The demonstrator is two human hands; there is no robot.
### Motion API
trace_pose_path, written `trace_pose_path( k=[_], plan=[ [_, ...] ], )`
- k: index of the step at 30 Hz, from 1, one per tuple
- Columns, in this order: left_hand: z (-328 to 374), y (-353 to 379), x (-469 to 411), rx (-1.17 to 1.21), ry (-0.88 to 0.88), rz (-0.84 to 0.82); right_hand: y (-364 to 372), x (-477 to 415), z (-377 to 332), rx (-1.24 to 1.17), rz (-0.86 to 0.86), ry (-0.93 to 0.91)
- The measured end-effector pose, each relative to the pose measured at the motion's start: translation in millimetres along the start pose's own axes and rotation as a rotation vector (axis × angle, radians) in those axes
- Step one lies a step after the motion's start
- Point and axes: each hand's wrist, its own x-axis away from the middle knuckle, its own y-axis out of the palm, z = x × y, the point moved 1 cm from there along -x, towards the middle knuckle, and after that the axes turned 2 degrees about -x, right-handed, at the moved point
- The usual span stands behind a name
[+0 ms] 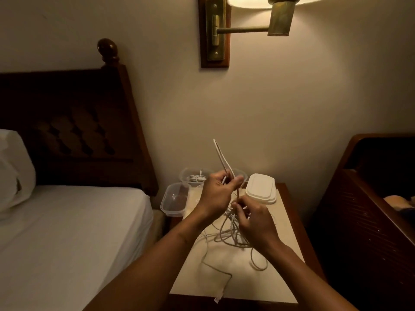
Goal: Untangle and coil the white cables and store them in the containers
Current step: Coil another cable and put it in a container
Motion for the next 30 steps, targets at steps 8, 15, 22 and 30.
trace_pose_path(
  k=[8,15,22,30],
  plan=[
    [24,-35,3,0.483,0.008,0.033,3,10,17,0.015,-0.118,0.085],
    [-30,-45,3,-0.388,-0.020,-0.066,-9,2,33,-0.011,-0.035,0.124],
    [-46,-24,9,-0.479,-0.117,-0.258,-10,-3,18,0.125,0.097,0.046],
    [-10,-17,14,0.006,-0.060,-0.141,16,29,29,0.147,0.033,0.117]
  ],
)
